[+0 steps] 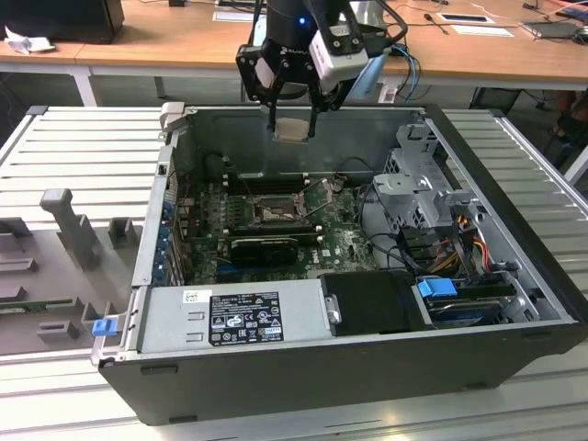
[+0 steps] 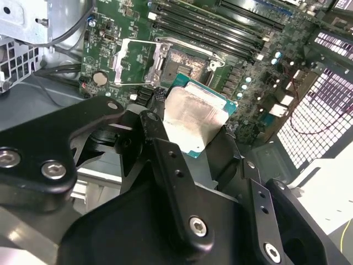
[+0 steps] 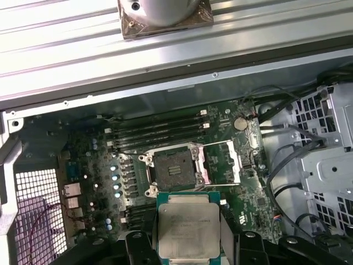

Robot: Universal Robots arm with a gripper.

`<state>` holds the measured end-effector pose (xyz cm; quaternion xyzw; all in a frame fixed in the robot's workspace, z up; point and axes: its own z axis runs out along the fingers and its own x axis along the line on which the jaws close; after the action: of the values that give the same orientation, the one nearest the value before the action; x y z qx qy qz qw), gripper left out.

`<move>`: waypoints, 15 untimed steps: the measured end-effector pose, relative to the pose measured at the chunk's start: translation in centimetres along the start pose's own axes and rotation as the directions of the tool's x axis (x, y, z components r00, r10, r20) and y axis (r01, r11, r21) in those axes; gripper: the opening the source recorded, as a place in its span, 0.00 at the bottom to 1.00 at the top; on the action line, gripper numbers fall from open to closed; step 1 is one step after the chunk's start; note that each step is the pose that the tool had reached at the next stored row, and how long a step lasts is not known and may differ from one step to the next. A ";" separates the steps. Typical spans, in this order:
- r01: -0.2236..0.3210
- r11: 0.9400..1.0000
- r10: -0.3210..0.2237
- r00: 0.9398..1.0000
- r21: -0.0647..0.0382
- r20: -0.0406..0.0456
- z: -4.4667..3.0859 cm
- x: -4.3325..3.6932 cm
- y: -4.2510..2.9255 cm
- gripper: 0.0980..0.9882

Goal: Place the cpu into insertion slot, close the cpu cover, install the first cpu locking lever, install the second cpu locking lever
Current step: 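Place the cpu into insertion slot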

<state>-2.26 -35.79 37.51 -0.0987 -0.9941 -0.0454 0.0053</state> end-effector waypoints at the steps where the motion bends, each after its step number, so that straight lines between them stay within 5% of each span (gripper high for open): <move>1: -0.005 1.000 0.005 1.000 0.000 0.000 0.00 0.00 0.00 0.50; 15: -0.083 0.997 0.083 0.997 -0.002 0.007 0.02 0.00 0.00 0.50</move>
<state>-2.26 -35.79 37.49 -0.1400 -0.9891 -0.0456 0.0034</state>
